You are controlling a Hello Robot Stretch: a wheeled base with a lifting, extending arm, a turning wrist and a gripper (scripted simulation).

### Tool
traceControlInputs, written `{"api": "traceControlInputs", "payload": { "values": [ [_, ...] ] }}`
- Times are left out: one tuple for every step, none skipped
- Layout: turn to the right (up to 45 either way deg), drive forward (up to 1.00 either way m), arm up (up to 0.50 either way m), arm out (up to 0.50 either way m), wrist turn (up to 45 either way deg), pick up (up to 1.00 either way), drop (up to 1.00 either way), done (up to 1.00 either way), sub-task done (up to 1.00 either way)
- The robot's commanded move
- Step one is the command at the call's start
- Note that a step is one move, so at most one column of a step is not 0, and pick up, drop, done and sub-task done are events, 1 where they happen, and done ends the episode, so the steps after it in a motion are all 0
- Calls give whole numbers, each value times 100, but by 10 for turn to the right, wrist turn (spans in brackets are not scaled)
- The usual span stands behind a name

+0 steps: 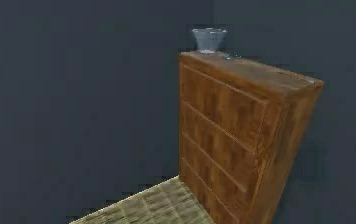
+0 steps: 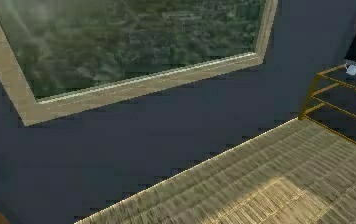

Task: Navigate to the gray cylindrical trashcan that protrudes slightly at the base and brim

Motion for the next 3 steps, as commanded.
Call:
{"api": "traceControlInputs", "payload": {
  "values": [
    [450, 0, 0, 0, 0, 0, 0, 0, 0],
    [450, 0, 0, 0, 0, 0, 0, 0, 0],
    [450, 0, 0, 0, 0, 0, 0, 0, 0]
  ]
}}
